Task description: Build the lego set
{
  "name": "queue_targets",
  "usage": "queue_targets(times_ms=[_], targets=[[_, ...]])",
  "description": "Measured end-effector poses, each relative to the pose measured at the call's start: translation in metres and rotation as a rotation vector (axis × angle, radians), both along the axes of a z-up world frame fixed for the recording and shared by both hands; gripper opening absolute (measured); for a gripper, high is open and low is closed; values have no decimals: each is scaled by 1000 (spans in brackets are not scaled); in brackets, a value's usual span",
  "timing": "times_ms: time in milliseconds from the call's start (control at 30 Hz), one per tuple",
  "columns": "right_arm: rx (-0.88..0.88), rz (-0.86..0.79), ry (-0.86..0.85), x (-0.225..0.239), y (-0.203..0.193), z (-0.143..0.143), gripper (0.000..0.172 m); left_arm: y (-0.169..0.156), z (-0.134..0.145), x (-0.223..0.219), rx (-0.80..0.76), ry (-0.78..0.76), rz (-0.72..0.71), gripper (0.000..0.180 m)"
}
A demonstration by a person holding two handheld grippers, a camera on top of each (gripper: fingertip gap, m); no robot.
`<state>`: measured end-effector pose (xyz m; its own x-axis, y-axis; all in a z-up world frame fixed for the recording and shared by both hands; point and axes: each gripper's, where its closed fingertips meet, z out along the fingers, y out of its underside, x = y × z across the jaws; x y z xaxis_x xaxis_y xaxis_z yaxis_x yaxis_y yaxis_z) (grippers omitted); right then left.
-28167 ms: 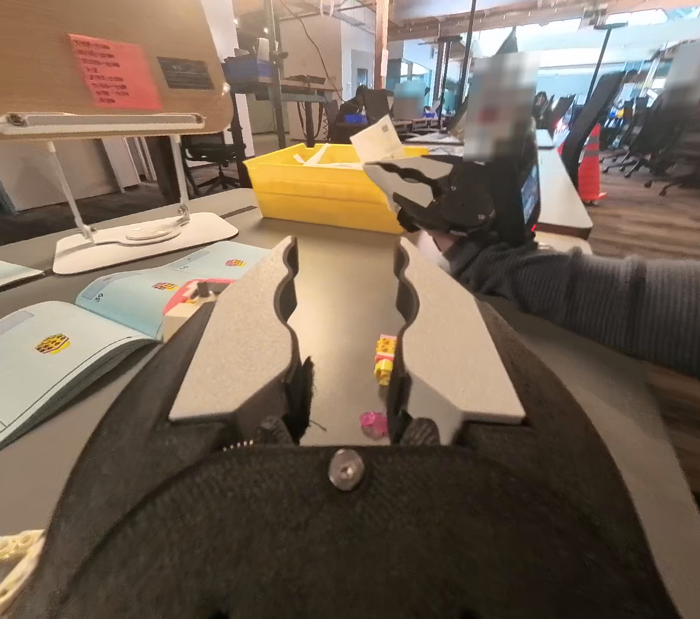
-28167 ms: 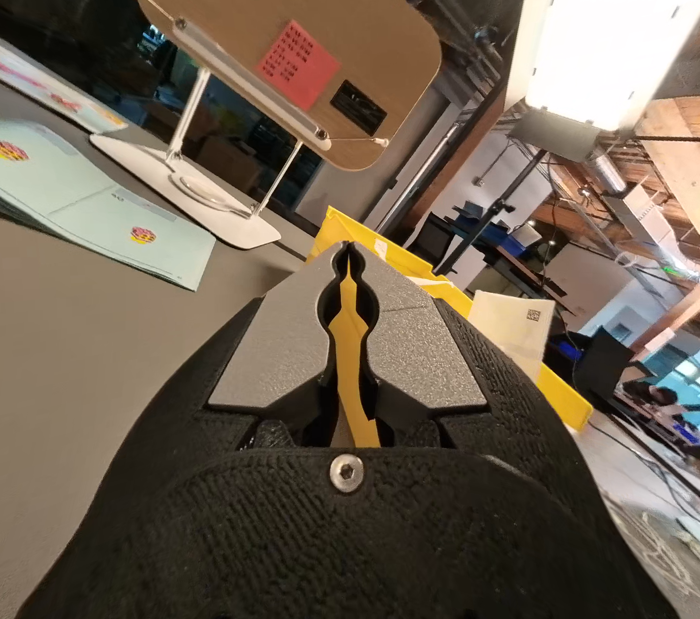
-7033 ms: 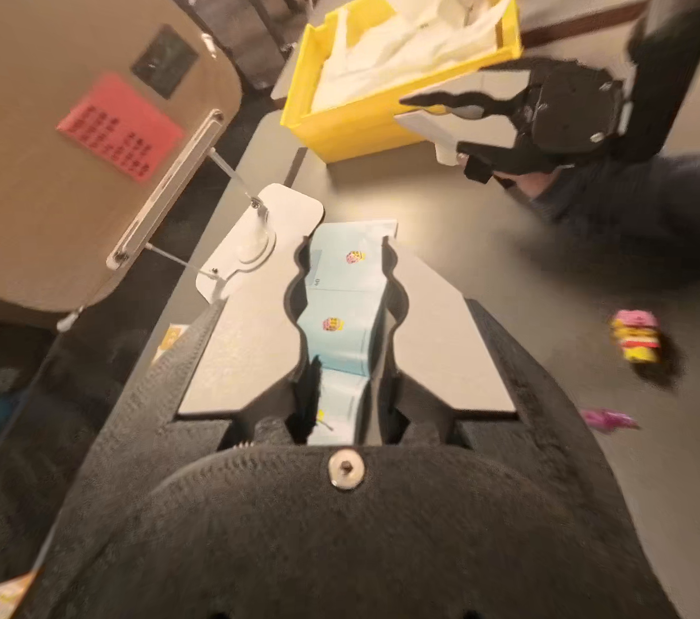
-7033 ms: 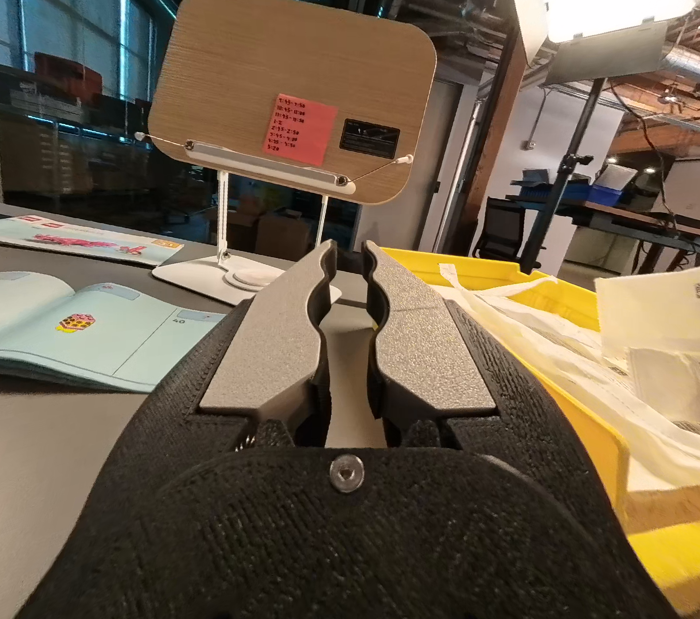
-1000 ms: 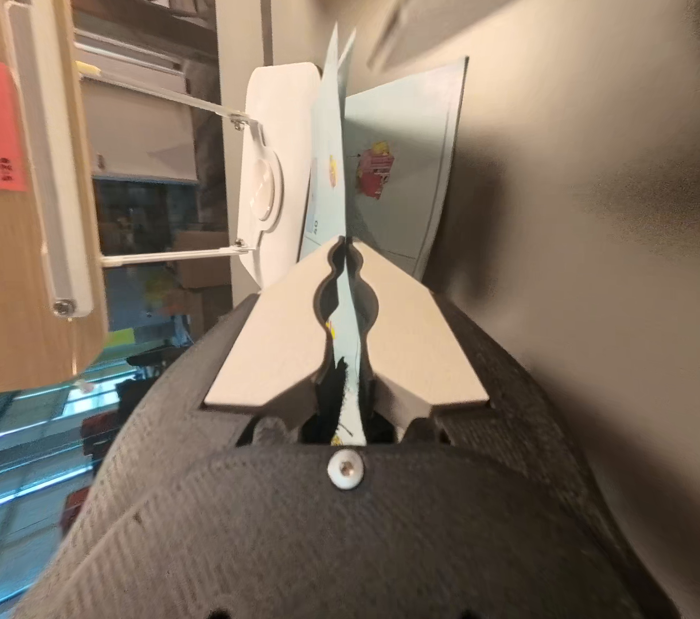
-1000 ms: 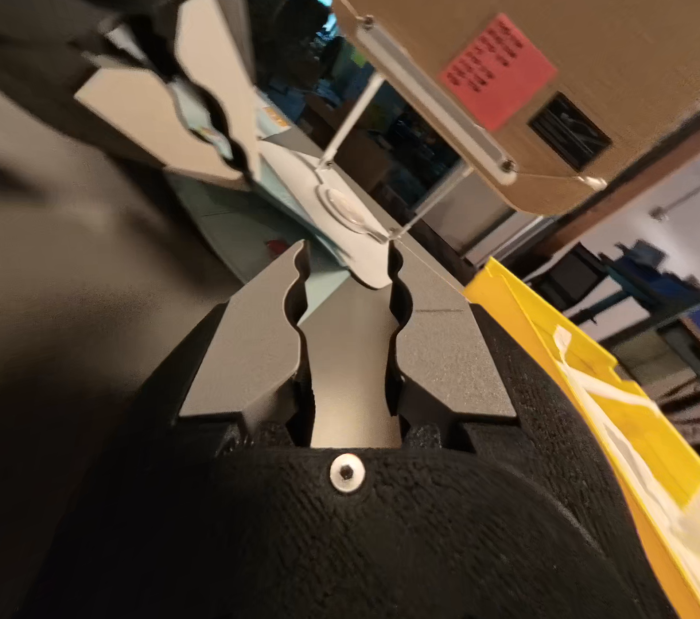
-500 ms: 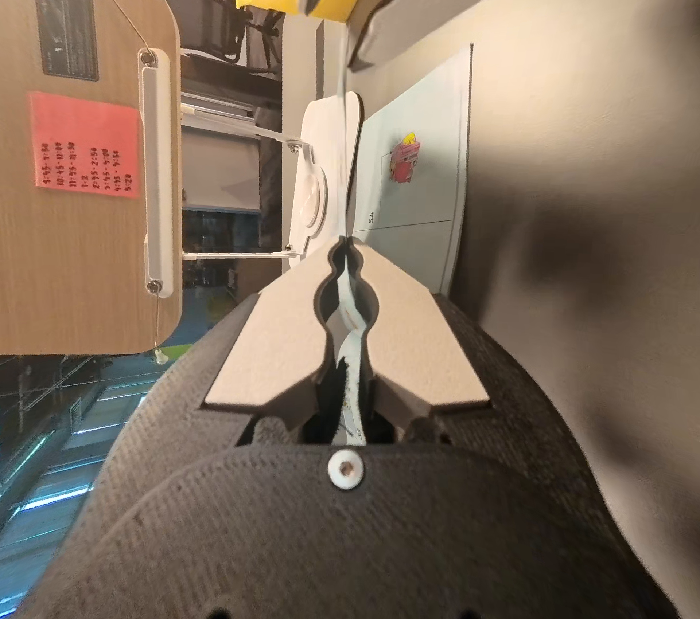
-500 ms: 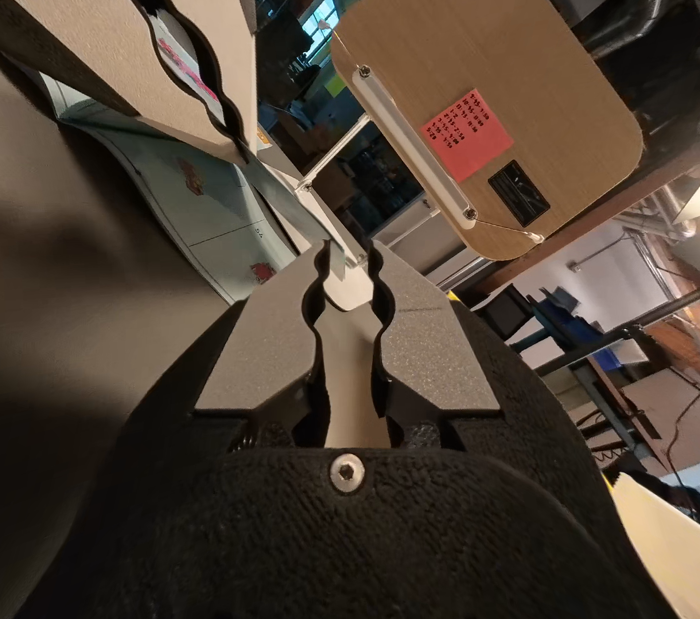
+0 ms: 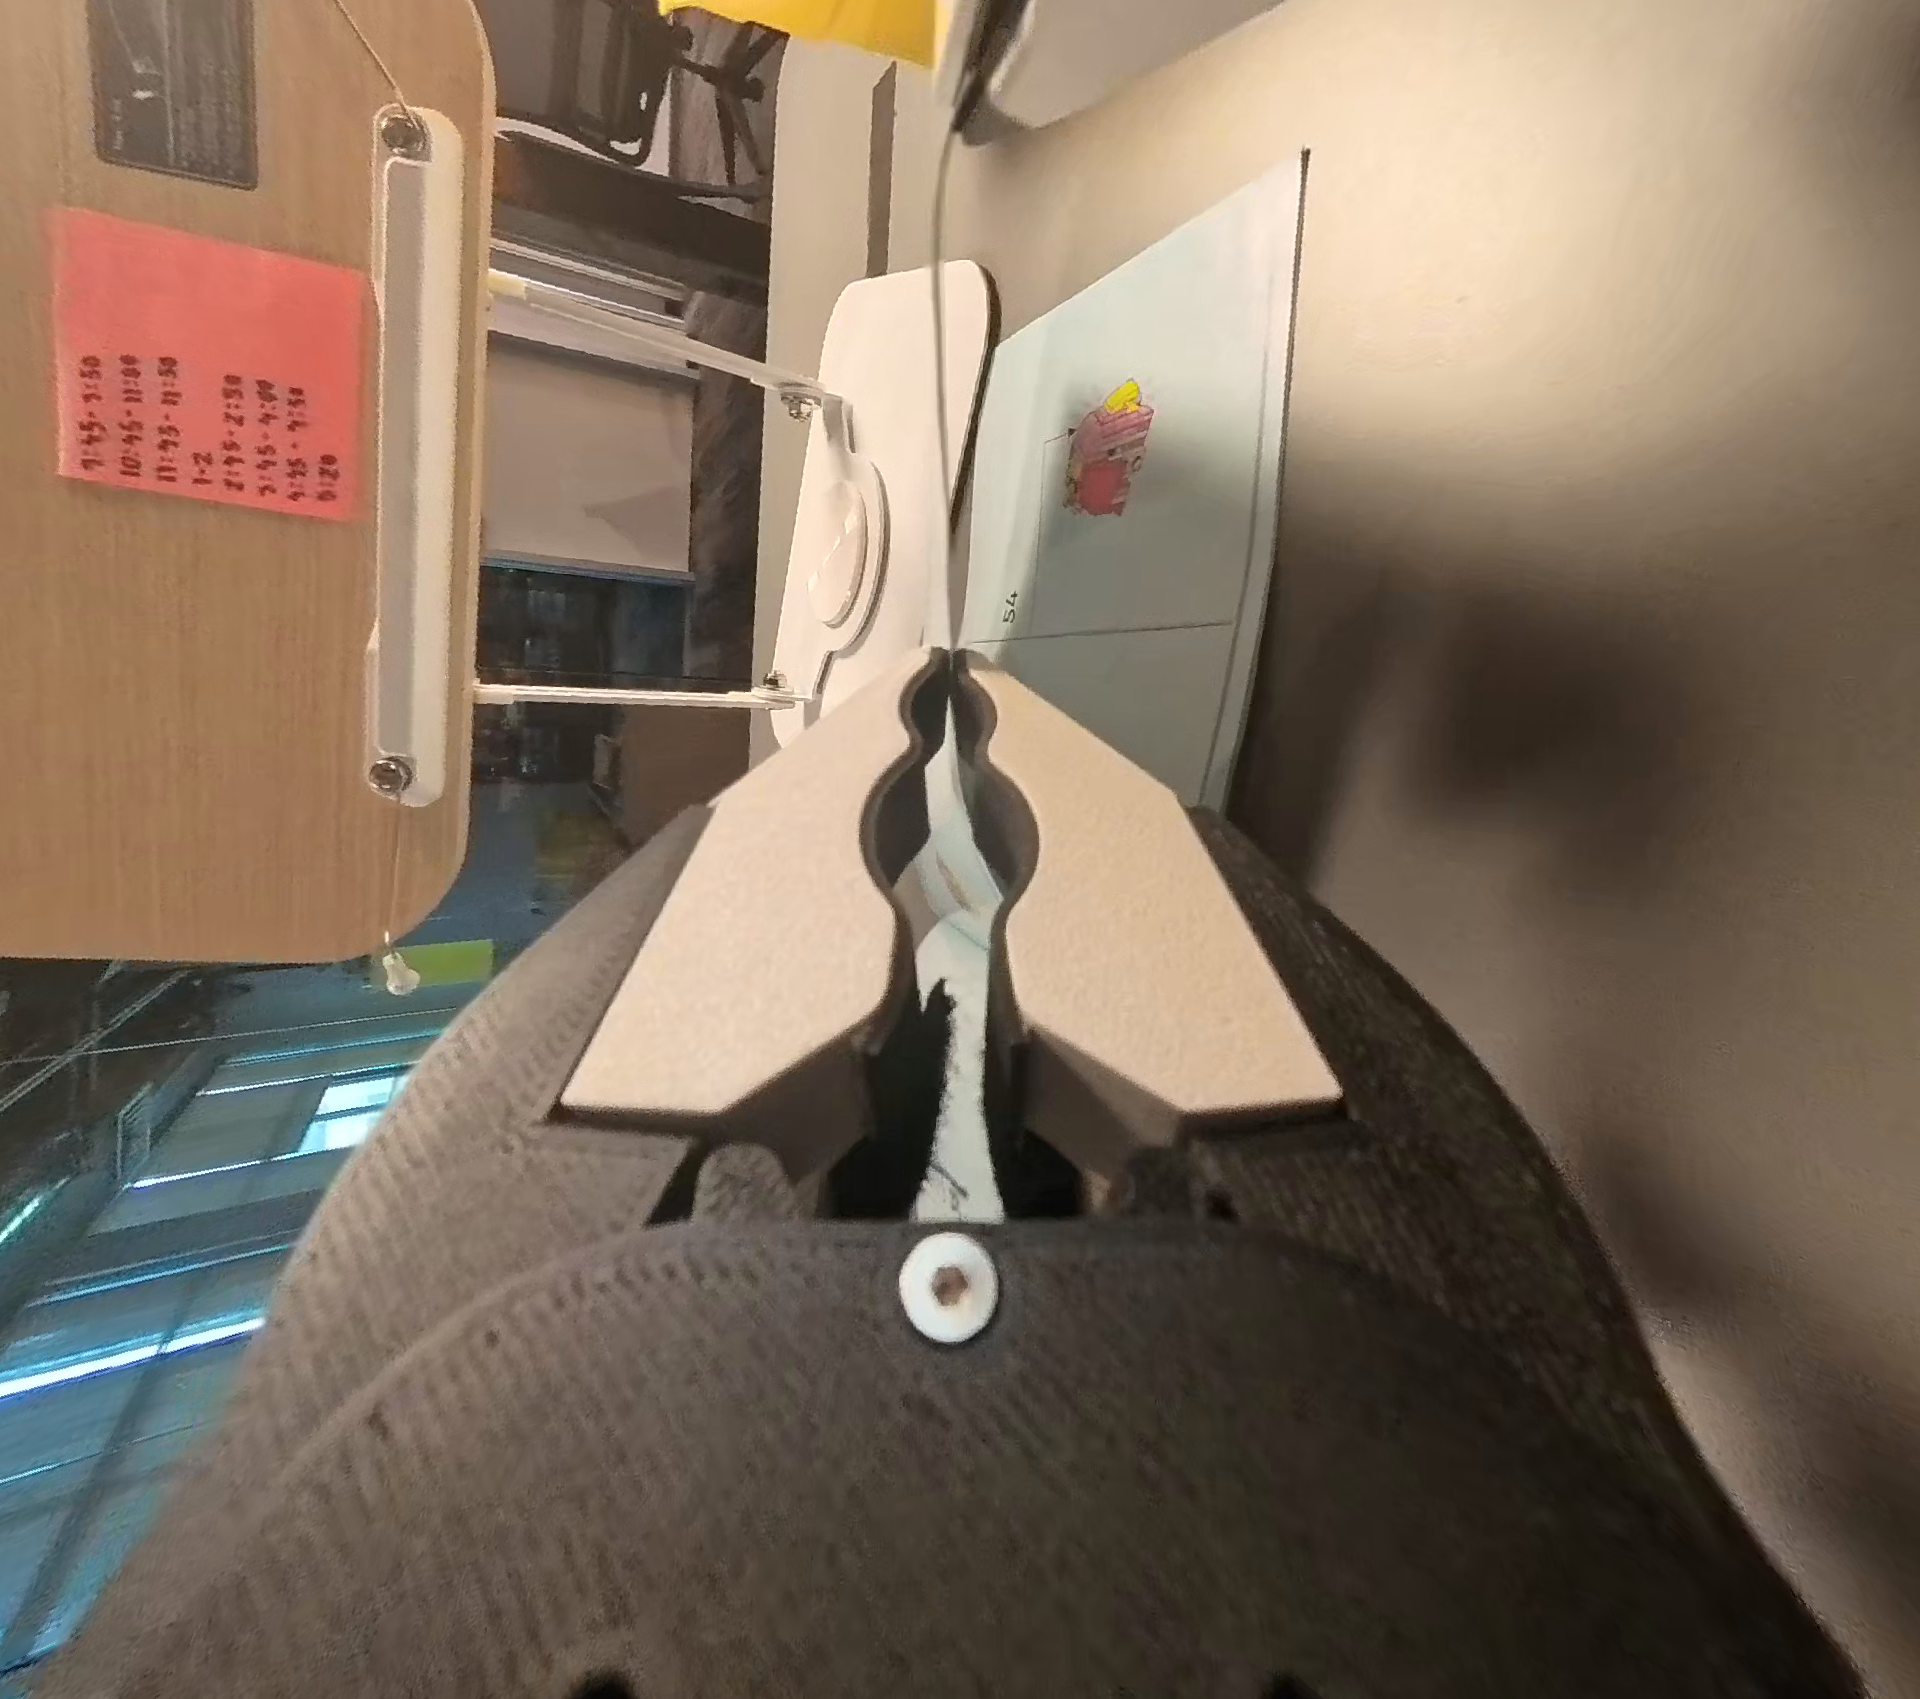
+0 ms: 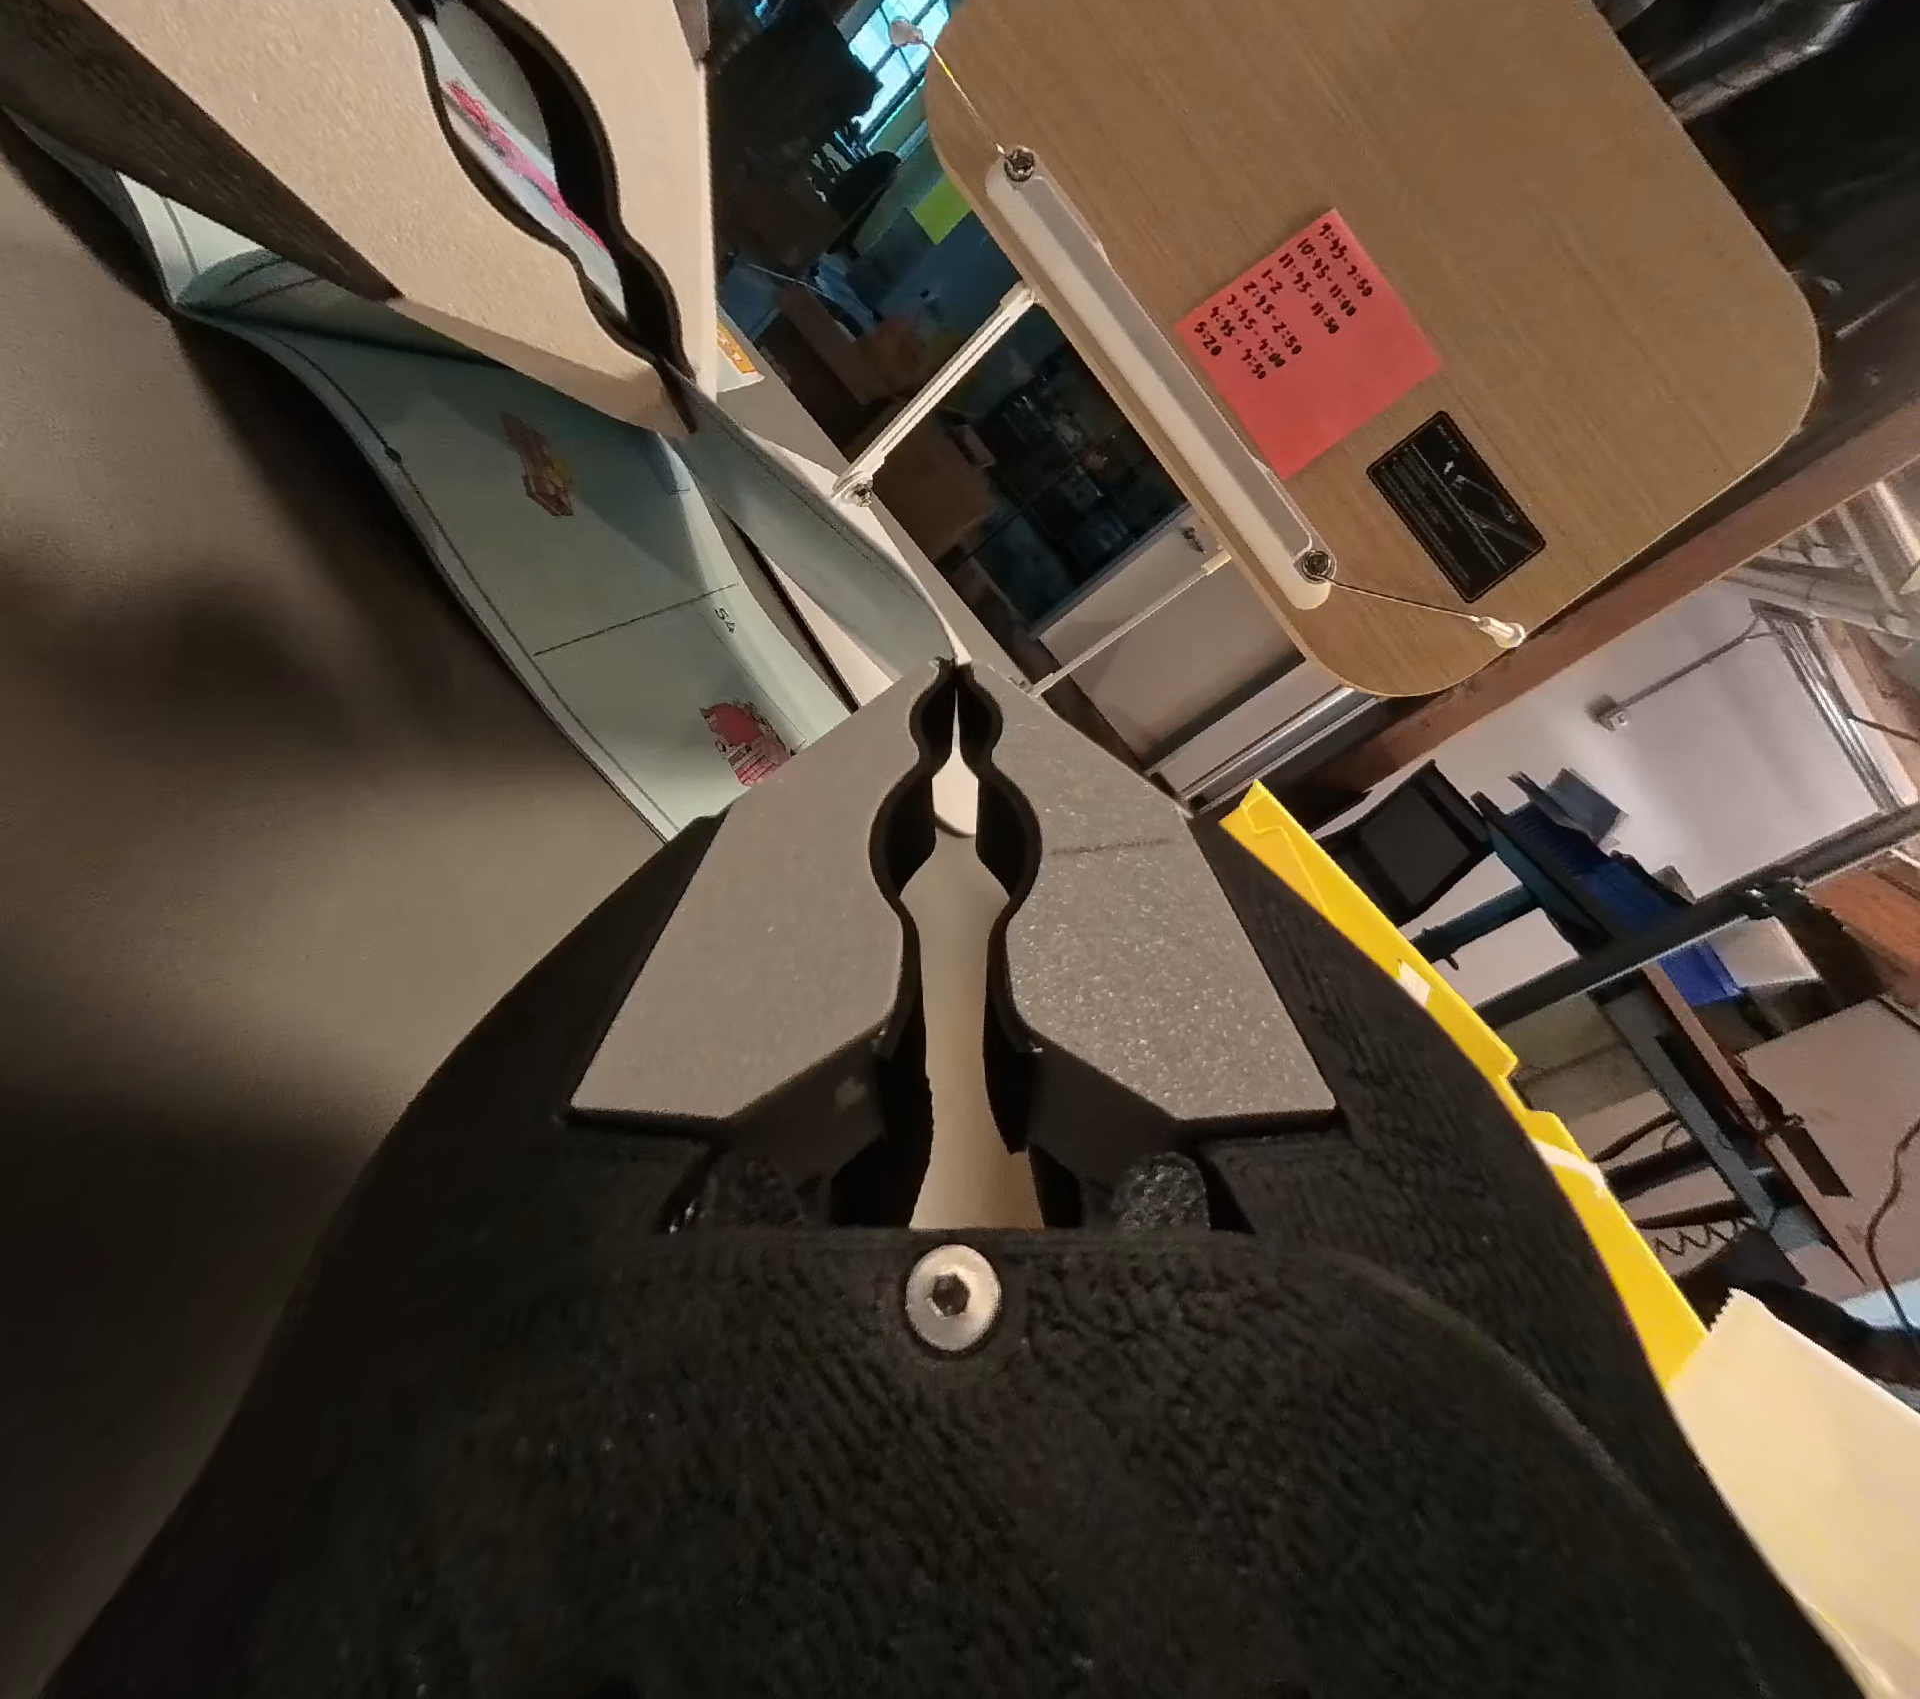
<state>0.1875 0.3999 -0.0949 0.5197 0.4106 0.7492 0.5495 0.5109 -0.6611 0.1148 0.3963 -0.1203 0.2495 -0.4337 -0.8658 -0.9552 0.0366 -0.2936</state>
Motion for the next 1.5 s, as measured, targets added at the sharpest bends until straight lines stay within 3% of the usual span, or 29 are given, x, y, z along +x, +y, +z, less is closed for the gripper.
queue_targets(times_ms=[1167, 1500], targets=[[52, -60, 85, 12, 1, 19, 0, -36, -19, 57, -180, -81, -253, 0], [45, -69, 88, 13, 2, 18, 0, -34, -24, 64, -189, -57, -261, 0]])
